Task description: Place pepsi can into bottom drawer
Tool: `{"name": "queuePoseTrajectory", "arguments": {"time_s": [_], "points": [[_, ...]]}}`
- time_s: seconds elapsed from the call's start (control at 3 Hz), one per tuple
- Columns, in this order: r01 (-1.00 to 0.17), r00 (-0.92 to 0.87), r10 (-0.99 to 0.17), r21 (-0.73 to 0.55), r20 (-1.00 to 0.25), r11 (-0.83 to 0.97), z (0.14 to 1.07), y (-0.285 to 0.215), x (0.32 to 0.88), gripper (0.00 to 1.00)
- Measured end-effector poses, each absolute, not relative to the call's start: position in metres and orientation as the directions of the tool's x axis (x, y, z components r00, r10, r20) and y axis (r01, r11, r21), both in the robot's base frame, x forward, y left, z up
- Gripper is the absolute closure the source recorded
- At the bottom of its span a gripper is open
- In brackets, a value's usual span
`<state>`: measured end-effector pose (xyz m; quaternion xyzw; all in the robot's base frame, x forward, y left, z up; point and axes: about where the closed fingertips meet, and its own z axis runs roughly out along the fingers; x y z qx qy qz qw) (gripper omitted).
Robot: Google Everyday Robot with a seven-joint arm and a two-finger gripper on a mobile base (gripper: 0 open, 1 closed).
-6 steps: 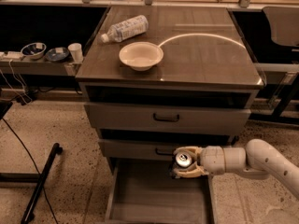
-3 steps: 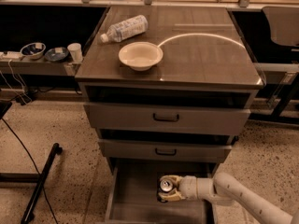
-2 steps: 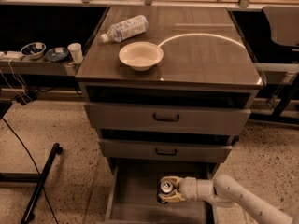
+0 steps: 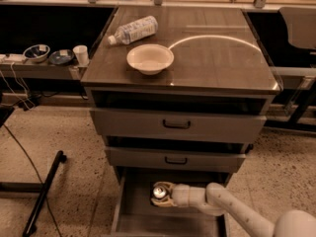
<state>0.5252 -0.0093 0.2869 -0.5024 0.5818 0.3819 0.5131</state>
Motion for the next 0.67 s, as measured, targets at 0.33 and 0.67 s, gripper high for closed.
{"name": "queuePoseTrajectory", "arguments": {"time_s": [0.33,0.67], "points": [[-0.975,0.066,-0.284,-0.122,-0.957,0.186,0.259,0.028,0.546,1.00],[-0.984,0.021,-0.328,-0.077,-0.944,0.159,0.235,0.050,0.561,1.00]]}}
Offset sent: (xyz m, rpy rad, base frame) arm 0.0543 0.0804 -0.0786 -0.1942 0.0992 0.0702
